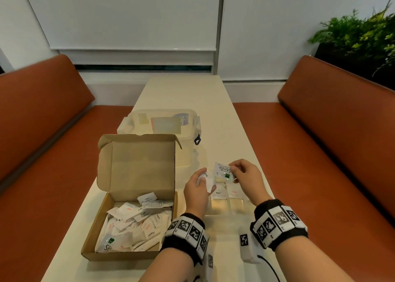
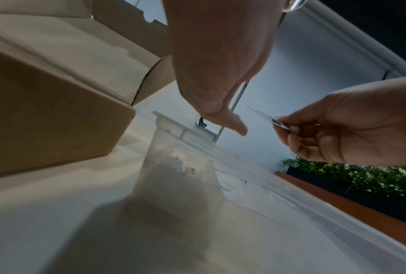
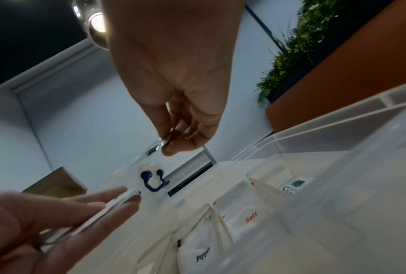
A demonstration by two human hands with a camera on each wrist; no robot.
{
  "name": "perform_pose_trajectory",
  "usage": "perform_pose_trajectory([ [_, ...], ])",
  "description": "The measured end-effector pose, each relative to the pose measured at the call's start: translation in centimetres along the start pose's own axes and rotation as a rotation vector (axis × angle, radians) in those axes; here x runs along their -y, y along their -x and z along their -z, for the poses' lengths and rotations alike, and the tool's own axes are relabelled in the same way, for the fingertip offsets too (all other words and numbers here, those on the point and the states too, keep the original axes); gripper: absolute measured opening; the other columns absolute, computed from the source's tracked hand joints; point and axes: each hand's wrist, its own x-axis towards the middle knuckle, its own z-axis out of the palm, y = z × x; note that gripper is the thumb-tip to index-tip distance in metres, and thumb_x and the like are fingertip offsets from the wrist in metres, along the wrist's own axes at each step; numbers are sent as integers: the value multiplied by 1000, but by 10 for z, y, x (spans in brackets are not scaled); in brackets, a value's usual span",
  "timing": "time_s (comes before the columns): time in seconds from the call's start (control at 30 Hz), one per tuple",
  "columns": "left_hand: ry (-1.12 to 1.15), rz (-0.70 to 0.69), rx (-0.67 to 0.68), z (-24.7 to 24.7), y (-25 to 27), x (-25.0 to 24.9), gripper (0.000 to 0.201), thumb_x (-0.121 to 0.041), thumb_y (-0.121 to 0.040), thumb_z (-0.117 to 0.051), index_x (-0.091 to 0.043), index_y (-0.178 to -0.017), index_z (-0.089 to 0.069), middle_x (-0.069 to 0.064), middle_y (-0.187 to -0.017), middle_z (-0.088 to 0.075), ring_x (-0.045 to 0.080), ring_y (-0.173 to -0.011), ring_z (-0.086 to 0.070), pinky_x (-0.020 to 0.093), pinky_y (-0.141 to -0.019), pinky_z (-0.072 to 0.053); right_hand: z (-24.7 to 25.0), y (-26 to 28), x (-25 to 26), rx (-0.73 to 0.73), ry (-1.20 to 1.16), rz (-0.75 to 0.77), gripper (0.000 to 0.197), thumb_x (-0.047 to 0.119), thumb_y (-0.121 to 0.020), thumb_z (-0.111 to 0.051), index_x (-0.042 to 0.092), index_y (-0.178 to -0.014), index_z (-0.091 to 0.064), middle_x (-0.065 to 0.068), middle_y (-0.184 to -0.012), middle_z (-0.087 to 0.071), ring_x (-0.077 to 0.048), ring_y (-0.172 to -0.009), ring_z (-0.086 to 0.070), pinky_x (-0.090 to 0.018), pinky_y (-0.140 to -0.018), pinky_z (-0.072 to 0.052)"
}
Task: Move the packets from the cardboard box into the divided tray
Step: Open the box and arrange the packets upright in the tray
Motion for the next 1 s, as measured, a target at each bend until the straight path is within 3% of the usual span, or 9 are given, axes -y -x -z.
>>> perform_pose_trajectory([
  [0.17,49,53,103,-13,2,5,19,-3,-95,-51,-6,-110,-61,10,-111,-59,25,-100,-61,25,-68,-59,1,4,-6,-84,-170,-71,11,4,-90,-58,7,-86,-67,-6,-77,-69,-9,-59,-60,-20,-57,-51],
  [0.27,9,57,139,-19,3,6,17,-7,-92,-58,-8,-107,-65,13,-112,-65,26,-100,-65,28,-72,-58,-5,9,-12,-120,-241,-120,12,3,-89,-59,9,-82,-66,-10,-80,-71,-10,-59,-64,-21,-58,-52],
  [0.43,-29,50,143,-21,1,9,8,-13,-88,-66,-16,-94,-69,7,-100,-69,17,-88,-68,26,-69,-58,2,8,-14,-106,-114,-90,11,5,-89,-59,9,-84,-67,-9,-80,-70,-10,-56,-59,-27,-64,-56],
  [0.57,-102,57,142,-23,-1,10,10,-9,-87,-66,-7,-96,-70,11,-96,-70,23,-87,-67,32,-72,-59,10,5,-10,-60,-23,-77,9,6,-88,-61,10,-83,-67,-10,-81,-69,-16,-64,-61,-27,-66,-55],
  [0.63,-199,46,156,-24,-2,9,11,-8,-88,-64,-4,-96,-70,12,-90,-69,22,-81,-66,31,-70,-59,11,5,-5,-13,132,-26,12,7,-86,-61,16,-92,-66,-2,-93,-69,-15,-77,-61,-21,-68,-49],
  [0.7,-380,-5,205,-24,-3,6,11,-13,-89,-63,-8,-91,-72,7,-82,-69,16,-72,-64,23,-60,-56,13,1,4,114,334,112,38,6,-83,-60,25,-117,-60,11,-109,-60,-9,-95,-54,-15,-74,-41],
  [0.77,-495,-50,251,-25,-3,6,11,-14,-89,-61,-11,-87,-72,5,-78,-67,14,-67,-60,22,-56,-53,16,-6,17,295,519,201,54,3,-82,-57,29,-129,-53,11,-111,-58,-6,-95,-51,-9,-71,-38],
  [0.87,-527,-67,240,-25,-4,6,7,-18,-88,-65,-13,-90,-70,4,-83,-66,16,-73,-61,22,-59,-53,24,-16,27,369,650,181,36,1,-82,-56,21,-109,-68,4,-103,-64,-6,-82,-55,-8,-64,-40],
  [1.0,-398,6,231,-22,-3,6,16,-21,-85,-70,-9,-96,-69,7,-94,-67,11,-77,-64,16,-59,-53,35,-18,18,140,269,122,13,4,-83,-65,17,-80,-69,2,-84,-68,-8,-69,-61,-10,-59,-49],
])
